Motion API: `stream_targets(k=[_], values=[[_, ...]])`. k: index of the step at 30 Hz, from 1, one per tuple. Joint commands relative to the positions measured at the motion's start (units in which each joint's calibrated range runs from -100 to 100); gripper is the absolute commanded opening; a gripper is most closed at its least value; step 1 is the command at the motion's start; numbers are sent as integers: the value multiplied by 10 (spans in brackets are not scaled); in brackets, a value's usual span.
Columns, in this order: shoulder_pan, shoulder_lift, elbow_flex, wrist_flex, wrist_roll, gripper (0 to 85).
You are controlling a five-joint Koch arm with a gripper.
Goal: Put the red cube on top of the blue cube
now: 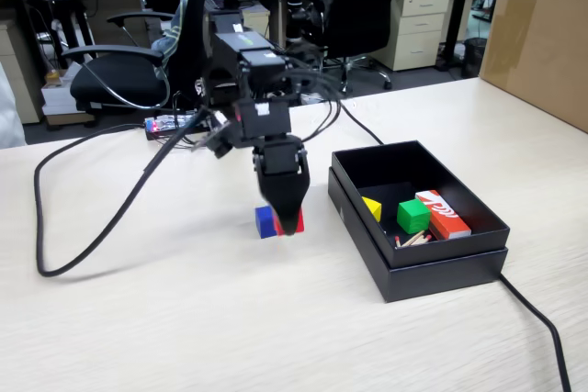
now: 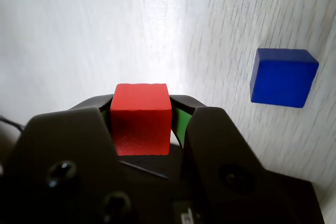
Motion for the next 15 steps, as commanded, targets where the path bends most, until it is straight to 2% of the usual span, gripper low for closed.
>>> stream_targets(k=[1,7,15], values=[[1,-111,24,-17,-1,8],[7,-285,-132,-29,0,8],[6,-323,-222,-29,2,9]])
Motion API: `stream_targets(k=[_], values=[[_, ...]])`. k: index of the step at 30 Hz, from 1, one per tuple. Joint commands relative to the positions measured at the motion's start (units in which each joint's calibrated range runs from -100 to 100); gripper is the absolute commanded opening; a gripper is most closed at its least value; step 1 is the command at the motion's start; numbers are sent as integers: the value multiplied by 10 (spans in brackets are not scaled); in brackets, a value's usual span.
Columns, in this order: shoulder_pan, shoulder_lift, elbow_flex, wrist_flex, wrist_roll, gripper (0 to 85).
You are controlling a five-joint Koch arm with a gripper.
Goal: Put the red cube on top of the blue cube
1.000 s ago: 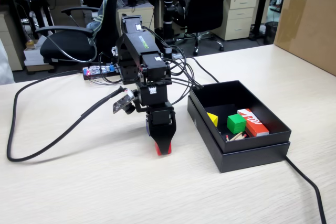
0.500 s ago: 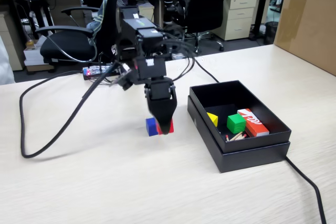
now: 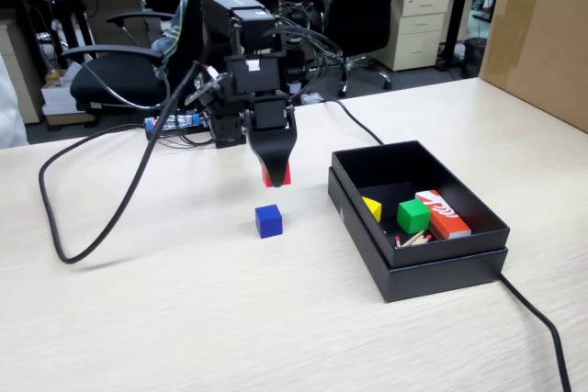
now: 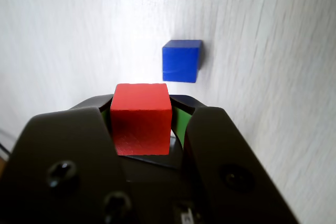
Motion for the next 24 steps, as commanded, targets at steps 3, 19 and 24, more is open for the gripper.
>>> stream_targets(k=[3,19,24], values=[[0,-46,-5,-1,4,9],[-1,4,-44,0,10,9],[-9,29,-38,1,10,9]])
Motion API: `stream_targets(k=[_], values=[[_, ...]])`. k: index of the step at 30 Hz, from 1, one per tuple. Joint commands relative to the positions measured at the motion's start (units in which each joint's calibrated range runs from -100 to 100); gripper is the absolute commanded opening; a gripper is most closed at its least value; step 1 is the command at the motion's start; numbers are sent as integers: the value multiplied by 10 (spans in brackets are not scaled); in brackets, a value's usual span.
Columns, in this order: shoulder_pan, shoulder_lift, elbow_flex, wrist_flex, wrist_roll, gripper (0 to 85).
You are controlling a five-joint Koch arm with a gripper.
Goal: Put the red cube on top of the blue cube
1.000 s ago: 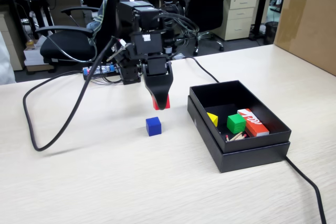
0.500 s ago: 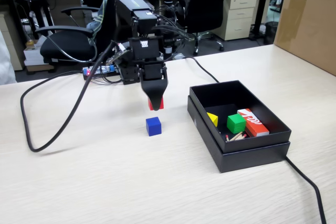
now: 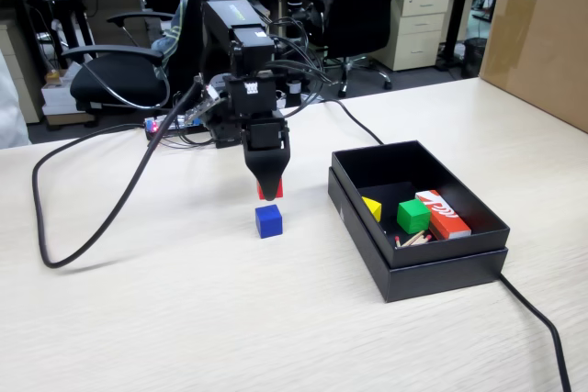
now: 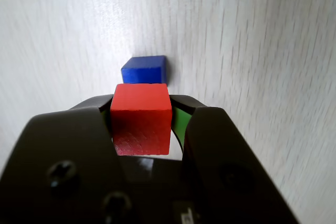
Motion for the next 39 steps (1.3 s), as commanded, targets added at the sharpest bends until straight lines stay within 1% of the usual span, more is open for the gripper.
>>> stream_targets(k=[1,39], values=[[-4,-1,26,1,0,9],[-6,42,55,24,4,9]])
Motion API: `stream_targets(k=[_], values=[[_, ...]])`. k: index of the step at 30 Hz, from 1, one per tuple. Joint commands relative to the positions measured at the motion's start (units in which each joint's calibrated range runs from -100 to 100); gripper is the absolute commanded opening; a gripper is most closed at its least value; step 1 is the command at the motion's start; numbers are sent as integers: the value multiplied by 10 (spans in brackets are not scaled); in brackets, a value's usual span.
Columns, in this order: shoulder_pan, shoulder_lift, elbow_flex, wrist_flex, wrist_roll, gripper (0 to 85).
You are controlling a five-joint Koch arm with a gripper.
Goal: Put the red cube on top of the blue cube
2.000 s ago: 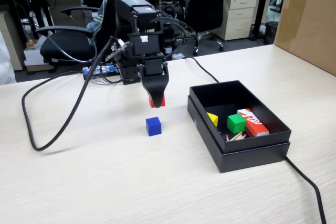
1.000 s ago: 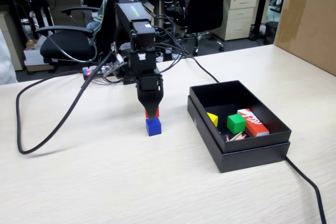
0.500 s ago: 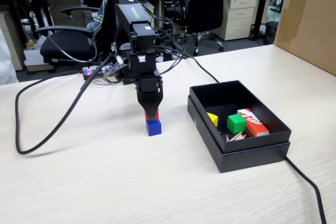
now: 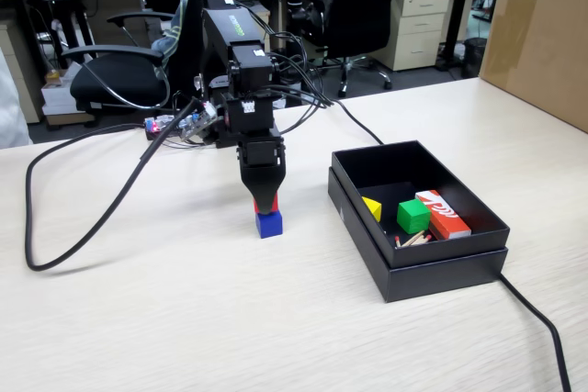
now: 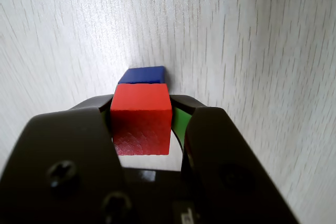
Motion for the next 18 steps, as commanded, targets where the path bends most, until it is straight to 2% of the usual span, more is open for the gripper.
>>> stream_targets(k=[1,18], values=[[0,-6,56,14,2,9],[3,4,51,14,3,9]])
